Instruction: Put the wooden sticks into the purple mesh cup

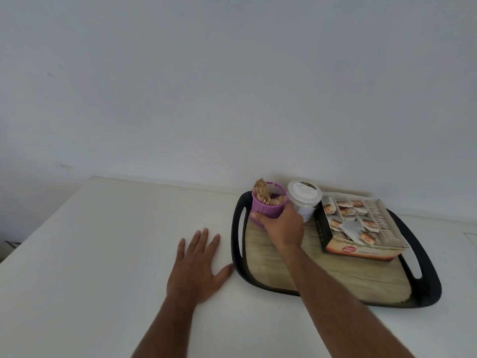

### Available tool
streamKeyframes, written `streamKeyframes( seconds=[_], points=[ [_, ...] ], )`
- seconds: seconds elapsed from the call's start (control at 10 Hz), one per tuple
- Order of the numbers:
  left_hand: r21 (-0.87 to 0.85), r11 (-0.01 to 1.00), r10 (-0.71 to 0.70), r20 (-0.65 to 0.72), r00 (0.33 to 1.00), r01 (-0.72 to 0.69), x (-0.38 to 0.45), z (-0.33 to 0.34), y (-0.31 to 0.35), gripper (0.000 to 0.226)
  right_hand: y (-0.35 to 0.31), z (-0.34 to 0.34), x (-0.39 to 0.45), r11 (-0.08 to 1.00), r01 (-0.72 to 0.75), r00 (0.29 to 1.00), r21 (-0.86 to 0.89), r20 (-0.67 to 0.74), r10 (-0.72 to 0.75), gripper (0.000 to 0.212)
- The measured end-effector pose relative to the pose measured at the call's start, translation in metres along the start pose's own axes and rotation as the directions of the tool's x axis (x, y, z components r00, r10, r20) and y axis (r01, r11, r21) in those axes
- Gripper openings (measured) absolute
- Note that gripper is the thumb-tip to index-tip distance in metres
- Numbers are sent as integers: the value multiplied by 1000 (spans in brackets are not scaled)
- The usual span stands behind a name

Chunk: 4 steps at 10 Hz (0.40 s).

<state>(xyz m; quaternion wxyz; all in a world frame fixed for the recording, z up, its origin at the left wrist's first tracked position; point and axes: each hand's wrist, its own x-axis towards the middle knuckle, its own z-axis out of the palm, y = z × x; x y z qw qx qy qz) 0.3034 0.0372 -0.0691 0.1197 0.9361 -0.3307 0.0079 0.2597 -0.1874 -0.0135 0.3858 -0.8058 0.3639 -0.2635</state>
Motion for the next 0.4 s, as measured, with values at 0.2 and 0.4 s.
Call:
streamKeyframes(
  seconds=[0.2, 0.4],
  points=[
    [-4, 1000, -2, -5, 1000, 2, 0, -1, 1, 92, 1, -7, -7, 998, 4, 1000, -56, 31, -2, 58],
    [-71, 996, -48, -37, 998, 46, -13, -3, 5, 83, 5, -39, -27, 997, -50, 998, 62, 41, 47, 53]
  ],
)
